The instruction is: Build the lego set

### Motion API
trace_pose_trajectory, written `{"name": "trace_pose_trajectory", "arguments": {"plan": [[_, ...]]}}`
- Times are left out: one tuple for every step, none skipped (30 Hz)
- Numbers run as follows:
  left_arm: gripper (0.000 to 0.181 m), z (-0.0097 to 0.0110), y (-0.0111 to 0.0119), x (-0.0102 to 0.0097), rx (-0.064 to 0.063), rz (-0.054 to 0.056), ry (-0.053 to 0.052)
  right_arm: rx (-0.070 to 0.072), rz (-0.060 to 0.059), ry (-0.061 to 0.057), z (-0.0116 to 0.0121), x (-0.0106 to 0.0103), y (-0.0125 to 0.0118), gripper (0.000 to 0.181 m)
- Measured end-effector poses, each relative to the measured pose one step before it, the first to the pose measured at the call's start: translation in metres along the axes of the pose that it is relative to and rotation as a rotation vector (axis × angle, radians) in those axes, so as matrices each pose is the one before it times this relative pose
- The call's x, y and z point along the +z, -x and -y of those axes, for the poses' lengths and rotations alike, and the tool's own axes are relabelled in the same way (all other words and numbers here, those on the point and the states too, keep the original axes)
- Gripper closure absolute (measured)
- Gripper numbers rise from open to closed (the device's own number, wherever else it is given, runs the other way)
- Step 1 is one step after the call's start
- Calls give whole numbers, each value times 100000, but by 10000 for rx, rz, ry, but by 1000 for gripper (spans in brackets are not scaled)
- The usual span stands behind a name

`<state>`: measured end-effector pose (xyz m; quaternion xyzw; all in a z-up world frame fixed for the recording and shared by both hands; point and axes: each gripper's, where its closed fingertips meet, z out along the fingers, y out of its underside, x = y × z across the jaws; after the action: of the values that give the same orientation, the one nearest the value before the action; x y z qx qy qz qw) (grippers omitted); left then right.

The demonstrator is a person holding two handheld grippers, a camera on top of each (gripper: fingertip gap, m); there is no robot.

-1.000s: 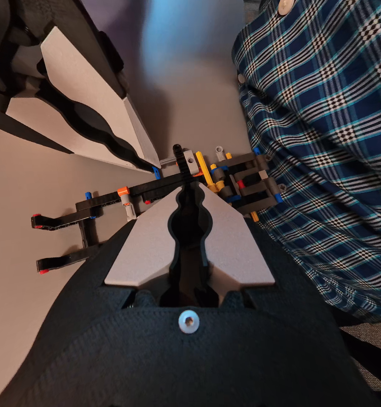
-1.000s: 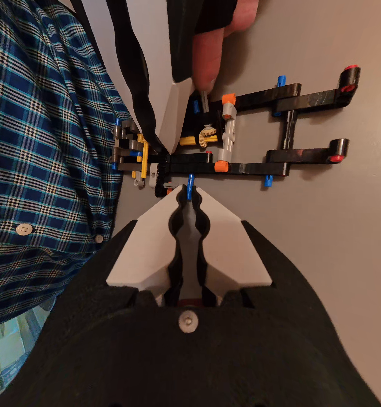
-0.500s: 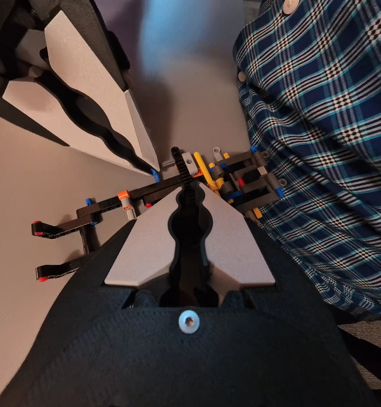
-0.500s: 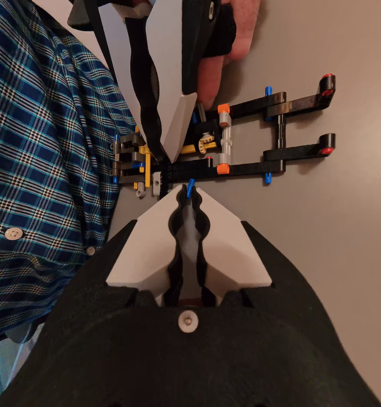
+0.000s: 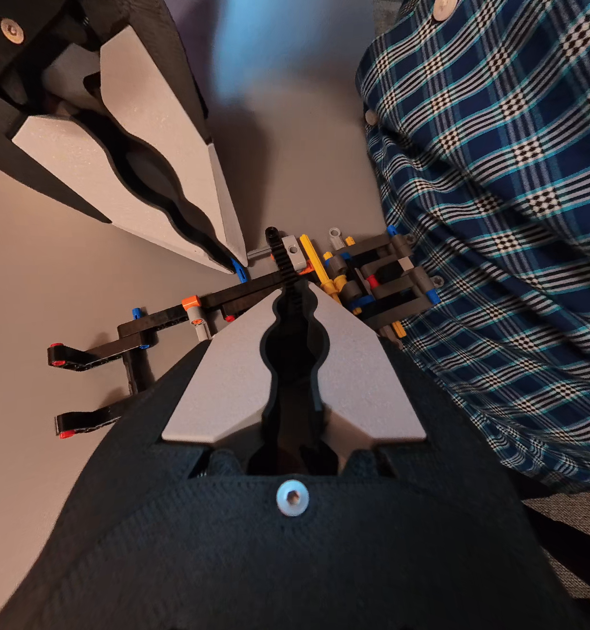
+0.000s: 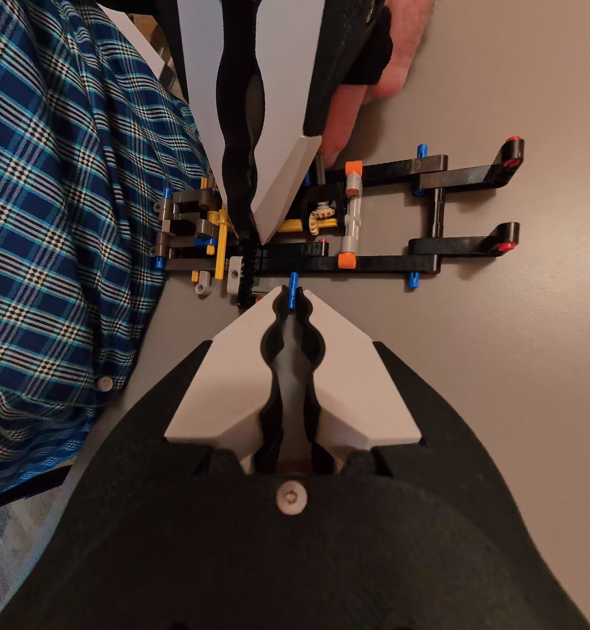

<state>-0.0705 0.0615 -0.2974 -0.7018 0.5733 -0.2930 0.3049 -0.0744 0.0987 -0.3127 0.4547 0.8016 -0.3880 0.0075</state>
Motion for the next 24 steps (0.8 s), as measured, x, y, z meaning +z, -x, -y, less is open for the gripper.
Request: {"name": "trace_pose_trajectory", "arguments": {"plan": [[176,-1,-26,8,26,6,4,-46,-22,-1,6,28,8,180],[176,-2,-12,22,20,13,5,-84,-27,-16,18,14,0,181],[176,-9,-15,6,-6,-8,1,-126,-51,18,5,19,-6,181],[176,5,-23,7,-3,-14,1,-216,-82,55,-11,24,12,181],[176,-5,-15,12,6,-6,2,-173,-32,69,-11,8,10,180],[176,5,-14,7,5,3,-2,-35,43,44,-3,11,13,181],[176,-4,-18,-3,15,15,-3,-26,39,17,-9,5,14,181],[176,14,-5,0,25,28,-7,-22,-2,-12,-6,12,5,181],[176,25,-4,-18,12,25,-21,36,-23,-49,0,-6,6,181],[175,105,51,-35,24,84,-74,55,-35,-75,2,6,-6,181],[172,106,170,-63,-35,164,-82,25,-73,-52,3,11,-33,181],[170,133,220,-144,-85,173,-126,-3,-60,5,-13,3,8,180],[169,103,139,-207,-144,80,-128,13,-23,0,10,8,9,180],[166,32,96,-238,-157,34,-94,26,-13,-11,-4,8,9,180],[163,-88,241,-227,-145,147,-30,6,-16,-17,0,4,14,180],[163,-54,366,-207,-120,266,-24,6,-26,-9,-3,-3,11,180],[164,126,10,-142,-184,48,-61,14,-24,-7,-2,12,17,180],[167,252,77,-57,-236,92,-70,18,1,-10,10,1,6,180],[180,-14,549,60,-115,419,149,16,15,-1,13,2,12,180],[181,-270,200,178,80,228,328,4,13,3,10,5,8,180],[181,-166,19,194,43,105,254,6,13,3,10,5,10,180],[181,-223,142,241,-73,160,321,13,4,-2,7,8,23,180],[181,-340,54,257,99,137,387,-1,-16,-5,12,4,1,180],[181,-384,134,231,233,243,439,-7,-31,-4,16,5,-1,180]]}}
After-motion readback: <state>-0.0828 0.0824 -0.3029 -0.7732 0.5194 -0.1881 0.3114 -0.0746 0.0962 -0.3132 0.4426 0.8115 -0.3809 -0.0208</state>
